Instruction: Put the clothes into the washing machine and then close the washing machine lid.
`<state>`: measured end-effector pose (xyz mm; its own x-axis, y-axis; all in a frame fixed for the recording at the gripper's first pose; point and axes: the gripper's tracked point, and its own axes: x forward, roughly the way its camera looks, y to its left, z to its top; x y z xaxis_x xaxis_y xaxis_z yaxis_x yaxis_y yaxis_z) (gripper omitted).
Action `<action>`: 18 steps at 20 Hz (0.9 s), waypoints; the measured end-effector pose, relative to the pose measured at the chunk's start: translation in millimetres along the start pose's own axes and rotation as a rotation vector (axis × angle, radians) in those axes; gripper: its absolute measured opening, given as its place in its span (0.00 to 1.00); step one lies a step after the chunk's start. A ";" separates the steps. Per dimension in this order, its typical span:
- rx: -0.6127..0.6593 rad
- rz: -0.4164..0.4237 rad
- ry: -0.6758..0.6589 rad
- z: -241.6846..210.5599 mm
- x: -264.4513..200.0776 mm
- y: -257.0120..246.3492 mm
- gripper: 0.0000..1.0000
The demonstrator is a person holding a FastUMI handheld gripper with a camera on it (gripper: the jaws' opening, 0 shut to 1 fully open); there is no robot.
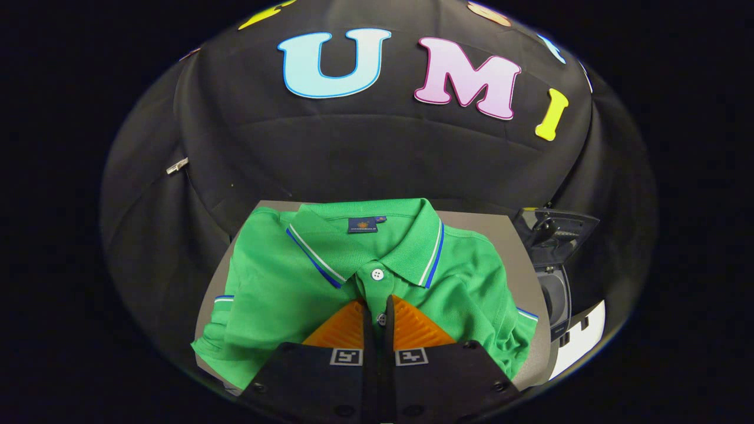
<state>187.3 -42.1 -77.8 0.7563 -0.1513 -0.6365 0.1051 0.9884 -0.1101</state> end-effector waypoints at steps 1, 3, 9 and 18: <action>-0.009 -0.009 -0.003 -0.4 -2.6 -0.9 0.05; -0.016 -0.020 -0.019 3.6 -2.4 -1.0 0.05; 0.004 -0.024 -0.064 12.4 -10.8 -3.9 0.05; -0.021 -0.049 -0.222 63.1 -61.4 -57.1 0.05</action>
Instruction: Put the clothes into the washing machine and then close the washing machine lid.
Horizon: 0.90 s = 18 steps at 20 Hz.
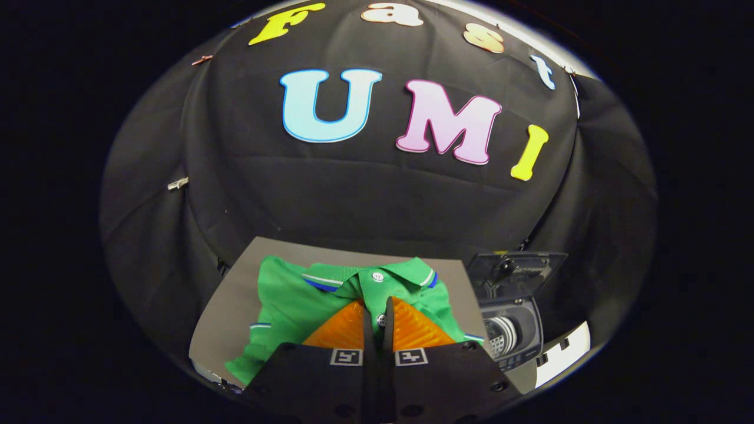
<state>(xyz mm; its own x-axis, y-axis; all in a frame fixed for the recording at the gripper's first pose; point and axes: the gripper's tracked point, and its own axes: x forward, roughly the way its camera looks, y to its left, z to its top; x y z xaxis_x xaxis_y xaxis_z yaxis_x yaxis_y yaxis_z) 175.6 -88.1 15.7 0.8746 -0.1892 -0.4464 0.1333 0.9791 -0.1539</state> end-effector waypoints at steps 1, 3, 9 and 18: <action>0.001 -0.004 -0.011 4.6 -4.2 -11.4 0.05; 0.009 -0.009 -0.032 15.1 -11.7 -34.3 0.05; -0.005 -0.046 -0.058 26.5 -20.4 -122.6 0.05; 0.036 -0.106 -0.035 2.7 -6.7 -243.9 0.05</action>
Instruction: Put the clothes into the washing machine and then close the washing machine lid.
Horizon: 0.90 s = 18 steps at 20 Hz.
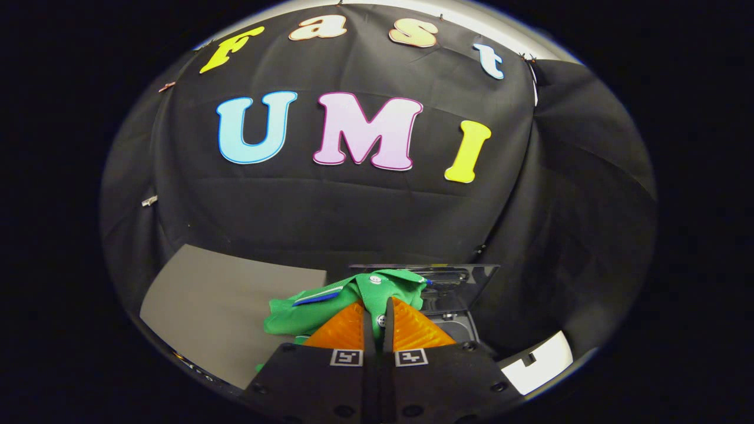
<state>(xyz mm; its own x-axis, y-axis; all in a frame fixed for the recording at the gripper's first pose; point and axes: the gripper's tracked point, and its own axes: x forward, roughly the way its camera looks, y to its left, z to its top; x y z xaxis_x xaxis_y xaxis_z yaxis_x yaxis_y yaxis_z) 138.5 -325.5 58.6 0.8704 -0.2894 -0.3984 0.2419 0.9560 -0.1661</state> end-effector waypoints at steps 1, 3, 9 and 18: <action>0.002 -0.013 0.007 -3.0 4.7 -8.9 0.05; 0.012 -0.032 0.025 -10.7 13.6 -26.8 0.05; -0.030 -0.088 0.103 -65.2 65.4 -66.4 0.05; 0.027 -0.105 0.223 -177.9 155.2 -74.7 0.05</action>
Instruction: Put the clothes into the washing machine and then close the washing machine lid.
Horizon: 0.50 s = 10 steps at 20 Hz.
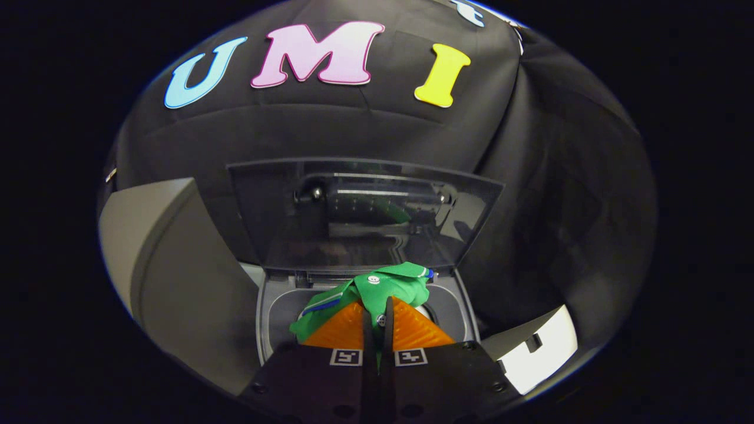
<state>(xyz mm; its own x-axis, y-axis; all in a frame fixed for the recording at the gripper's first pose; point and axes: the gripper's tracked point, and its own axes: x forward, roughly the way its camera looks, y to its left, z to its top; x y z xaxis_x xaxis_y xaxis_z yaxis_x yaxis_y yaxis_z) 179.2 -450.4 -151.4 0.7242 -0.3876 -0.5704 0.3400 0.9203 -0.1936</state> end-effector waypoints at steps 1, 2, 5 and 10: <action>0.007 0.002 0.010 -7.8 7.1 0.0 0.05; 0.012 0.004 0.024 -14.8 18.7 1.7 0.05; 0.026 0.005 0.060 -34.5 42.1 0.5 0.05; 0.037 0.029 0.109 -69.6 67.7 -1.6 0.05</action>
<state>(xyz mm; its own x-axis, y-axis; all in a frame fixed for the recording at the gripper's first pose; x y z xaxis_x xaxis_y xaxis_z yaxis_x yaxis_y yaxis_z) 185.9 -474.5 -245.2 0.6650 -0.3512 -0.6591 0.3436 0.9275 -0.1476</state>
